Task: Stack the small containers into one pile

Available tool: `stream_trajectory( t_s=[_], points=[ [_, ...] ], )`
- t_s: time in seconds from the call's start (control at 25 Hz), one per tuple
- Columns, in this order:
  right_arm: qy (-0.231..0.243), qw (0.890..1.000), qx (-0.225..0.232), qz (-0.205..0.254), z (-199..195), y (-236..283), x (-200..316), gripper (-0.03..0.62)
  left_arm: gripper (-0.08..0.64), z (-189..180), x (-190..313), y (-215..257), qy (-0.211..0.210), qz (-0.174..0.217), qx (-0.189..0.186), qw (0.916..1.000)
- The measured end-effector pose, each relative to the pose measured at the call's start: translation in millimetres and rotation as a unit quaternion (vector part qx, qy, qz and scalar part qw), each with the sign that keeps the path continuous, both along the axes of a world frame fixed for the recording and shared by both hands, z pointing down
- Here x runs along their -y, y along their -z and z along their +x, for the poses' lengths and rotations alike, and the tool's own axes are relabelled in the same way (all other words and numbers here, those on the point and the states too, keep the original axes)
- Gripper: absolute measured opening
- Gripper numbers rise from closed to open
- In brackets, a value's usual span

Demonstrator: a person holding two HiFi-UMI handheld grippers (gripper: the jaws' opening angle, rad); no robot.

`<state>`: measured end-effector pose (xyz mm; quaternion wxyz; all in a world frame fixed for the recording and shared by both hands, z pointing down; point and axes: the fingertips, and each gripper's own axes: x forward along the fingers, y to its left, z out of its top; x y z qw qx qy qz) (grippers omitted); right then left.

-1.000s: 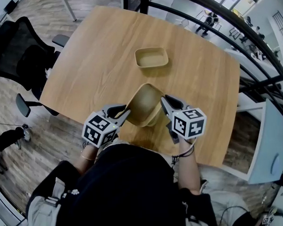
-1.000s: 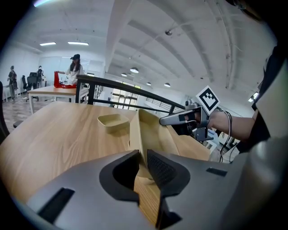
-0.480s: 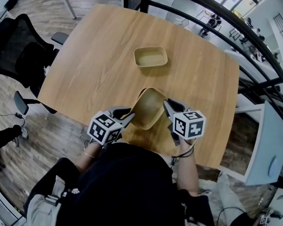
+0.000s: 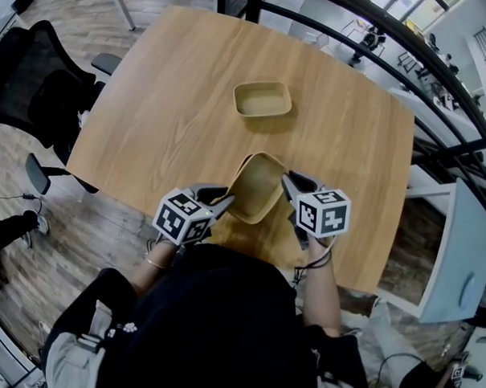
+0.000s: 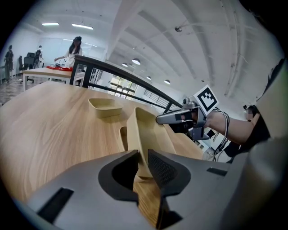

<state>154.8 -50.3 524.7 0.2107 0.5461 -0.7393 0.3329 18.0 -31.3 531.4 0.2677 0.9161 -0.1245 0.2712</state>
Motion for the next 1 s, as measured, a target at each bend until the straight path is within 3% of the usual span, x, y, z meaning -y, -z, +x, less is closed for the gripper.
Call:
stream_trajectory(
  t_s=[0.44, 1.0],
  points=[
    [0.004, 1.000, -0.014, -0.015, 7, -8, 1, 0.054, 0.078, 7, -7, 0, -0.018, -0.028, 0.007, 0.9994],
    [0.013, 0.999, -0.027, -0.022, 4, -19, 4, 0.054, 0.083, 6, -15, -14, -0.027, -0.025, 0.019, 0.9991]
  ],
)
